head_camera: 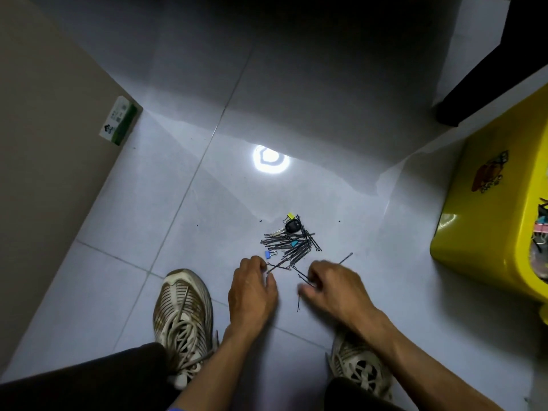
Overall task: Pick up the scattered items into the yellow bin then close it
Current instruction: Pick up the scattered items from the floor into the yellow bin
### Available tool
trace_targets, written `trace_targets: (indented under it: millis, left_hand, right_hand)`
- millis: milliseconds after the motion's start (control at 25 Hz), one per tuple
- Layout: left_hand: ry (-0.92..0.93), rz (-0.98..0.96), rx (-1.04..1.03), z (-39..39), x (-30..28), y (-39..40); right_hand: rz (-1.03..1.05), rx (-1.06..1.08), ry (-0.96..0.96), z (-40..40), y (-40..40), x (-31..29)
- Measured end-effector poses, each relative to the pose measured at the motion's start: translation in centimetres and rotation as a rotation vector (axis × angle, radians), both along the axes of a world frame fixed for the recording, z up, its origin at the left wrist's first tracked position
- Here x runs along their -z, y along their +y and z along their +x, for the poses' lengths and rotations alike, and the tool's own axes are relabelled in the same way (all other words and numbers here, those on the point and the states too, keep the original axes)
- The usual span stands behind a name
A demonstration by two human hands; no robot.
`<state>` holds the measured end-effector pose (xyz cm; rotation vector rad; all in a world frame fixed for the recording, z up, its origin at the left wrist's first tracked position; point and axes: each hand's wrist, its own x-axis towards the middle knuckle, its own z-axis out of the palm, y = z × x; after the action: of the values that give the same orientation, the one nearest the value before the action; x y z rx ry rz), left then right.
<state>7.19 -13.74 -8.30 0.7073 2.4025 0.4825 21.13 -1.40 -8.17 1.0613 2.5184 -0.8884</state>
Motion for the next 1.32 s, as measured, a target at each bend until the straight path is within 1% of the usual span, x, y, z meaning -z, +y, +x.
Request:
trace_targets:
  millis: [80, 120, 160, 240, 320, 360, 400, 440, 480, 520, 560, 600, 680, 720, 760, 800, 840, 920, 960, 1000, 1080, 1120, 1200, 1240, 1320]
  left_hand:
    - [-0.044, 0.000, 0.047, 0.0, 0.2, 0.0]
    - [-0.085, 0.016, 0.079, 0.1, 0.3, 0.4]
    - [-0.113, 0.039, 0.129, 0.3, 0.3, 0.8]
    - [-0.070, 0.105, 0.205, 0.0, 0.4, 1.3]
    - [0.039, 0.121, 0.222, -1.3, 0.6, 1.5]
    - [0.070, 0.074, 0.232, -2.0, 0.8, 1.7]
    - [0.085, 0.014, 0.248, -2.7, 0.9, 2.1]
    - [0.085, -0.025, 0.260, -3.1, 1.0, 2.6]
    - [0.075, -0.025, 0.262, -3.2, 1.1, 3.1]
    - [0.064, -0.001, 0.255, -2.8, 1.1, 3.7]
    - [0.052, 0.024, 0.242, -2.1, 1.0, 4.1]
    - [0.042, 0.037, 0.229, -1.2, 0.8, 4.6]
    - [0.021, 0.034, 0.178, 0.3, 0.5, 5.6]
    - [0.008, 0.033, 0.141, 0.5, 0.3, 6.0]
    - [-0.002, 0.035, 0.108, 0.2, 0.1, 6.2]
    - [-0.006, 0.034, 0.092, -0.2, -0.1, 6.0]
    - [-0.007, 0.021, 0.111, -0.8, -0.1, 5.5]
    - [-0.029, -0.051, 0.254, -1.4, -0.3, 4.3]
    - [-0.025, -0.088, 0.344, -1.2, -0.3, 3.8]
    - [-0.007, -0.108, 0.410, -0.9, -0.2, 3.6]
    - [0.023, -0.088, 0.424, -0.1, 0.0, 4.1]
    - [0.018, -0.063, 0.391, 0.1, -0.1, 4.5]
    - [0.023, -0.037, 0.343, 0.0, 0.0, 5.4]
    - [0.034, -0.038, 0.328, 0.0, 0.2, 5.7]
    - [0.052, -0.040, 0.284, 0.3, 0.6, 6.2]
  right_hand:
    - [-0.061, -0.248, -0.123, 0.2, -3.6, 0.0]
    - [-0.052, -0.309, -0.135, 0.0, -4.7, 0.2]
    - [-0.039, -0.321, -0.124, -0.3, -5.0, 0.5]
    - [-0.027, -0.324, -0.001, -1.0, -3.8, 0.7]
    - [0.042, -0.296, 0.123, -1.4, -1.5, 0.3]
    - [0.101, -0.202, 0.154, -1.1, -0.4, 0.2]
    - [0.163, -0.059, 0.151, -0.3, 0.3, 0.2]
    - [0.199, 0.116, 0.106, 0.8, 0.7, 0.3]
    - [0.201, 0.304, 0.034, 2.0, 0.8, 0.3]
    - [0.153, 0.457, -0.034, 2.6, 0.6, 0.3]
    - [0.073, 0.544, -0.059, 2.7, 0.2, 0.4]
    - [-0.014, 0.579, -0.018, 2.1, -0.2, 0.6]
    - [-0.205, 0.634, 0.137, -0.1, -1.2, 0.6]
    - [-0.268, 0.681, 0.205, -1.0, -1.3, 0.2]
    - [-0.269, 0.744, 0.260, -1.4, -1.0, 0.1]
    - [-0.209, 0.817, 0.281, -1.2, -0.4, 0.2]
    - [-0.126, 0.876, 0.246, -0.4, 0.3, 0.4]
    - [-0.052, 0.923, 0.115, 1.1, 1.4, 0.6]
    - [-0.091, 0.915, 0.098, 1.1, 1.4, 0.6]
    - [-0.175, 0.885, 0.125, 0.4, 1.1, 0.5]
    - [-0.338, 0.782, 0.189, -1.2, 0.0, 0.3]
    - [-0.326, 0.727, 0.219, -1.6, -0.5, 0.2]
    - [-0.105, 0.577, 0.233, -1.6, 0.4, 0.3]
    - [-0.021, 0.471, 0.179, -1.2, 1.3, 0.6]
    - [0.001, 0.236, 0.025, -1.0, 3.2, 0.5]
